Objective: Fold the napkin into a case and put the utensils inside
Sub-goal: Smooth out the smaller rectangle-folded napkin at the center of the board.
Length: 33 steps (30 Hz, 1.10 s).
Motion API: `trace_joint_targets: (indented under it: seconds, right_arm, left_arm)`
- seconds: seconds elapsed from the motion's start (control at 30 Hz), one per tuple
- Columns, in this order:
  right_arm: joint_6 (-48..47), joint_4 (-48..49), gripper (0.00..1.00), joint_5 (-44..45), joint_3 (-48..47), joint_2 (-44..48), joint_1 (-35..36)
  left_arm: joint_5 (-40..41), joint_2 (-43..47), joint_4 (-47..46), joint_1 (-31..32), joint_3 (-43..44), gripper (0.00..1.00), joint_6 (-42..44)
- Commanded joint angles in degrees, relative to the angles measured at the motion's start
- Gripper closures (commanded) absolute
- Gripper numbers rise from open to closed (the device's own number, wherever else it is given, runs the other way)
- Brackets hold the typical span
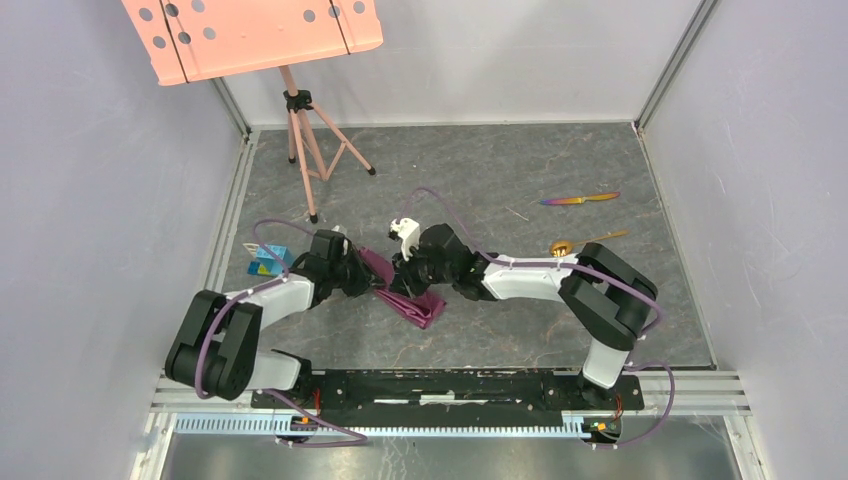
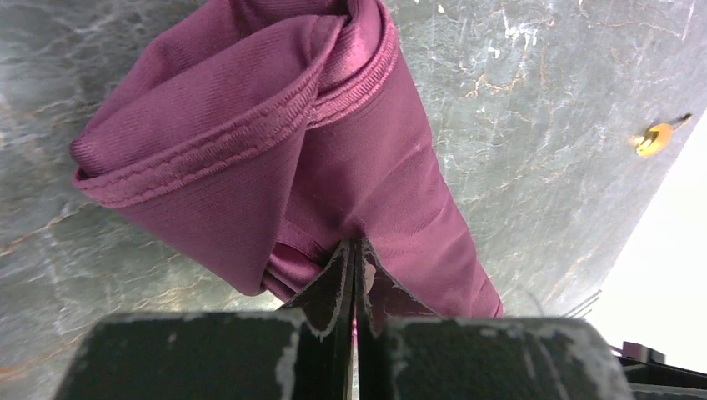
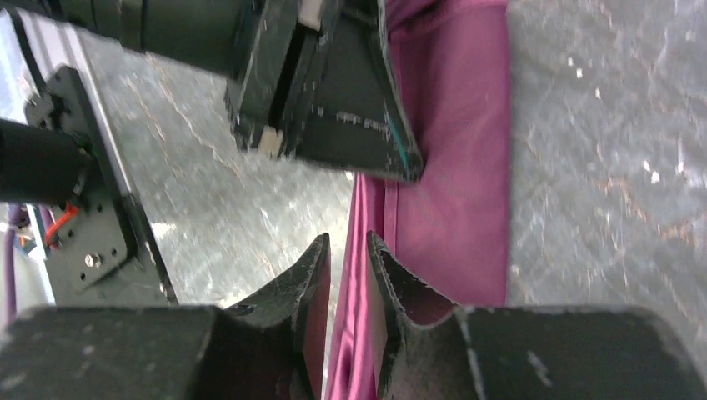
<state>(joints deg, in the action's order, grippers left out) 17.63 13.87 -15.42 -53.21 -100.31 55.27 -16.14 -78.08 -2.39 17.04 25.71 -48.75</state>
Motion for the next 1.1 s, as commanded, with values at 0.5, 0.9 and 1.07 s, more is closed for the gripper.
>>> trace_joint_targets:
  seconds: [0.5,0.9,1.07]
  right_arm:
    - [2.63,4.44,0.72,3.13,-0.02,-5.49,0.11]
    - [9.64,8.23,0.54,-0.05,-15.06,-12.45,0.1]
    - [13.18,10.26,0.71,-1.78,-20.4,-18.13,0.11]
  left_arm:
    - [14.72,19.25,25.44,-1.04,12.12,0.49,7.79]
    - [16.41,17.59,28.52,-10.96,12.01,0.42,4.58]
    - [16.41,15.71,27.03,-12.29,10.96,0.56,5.74]
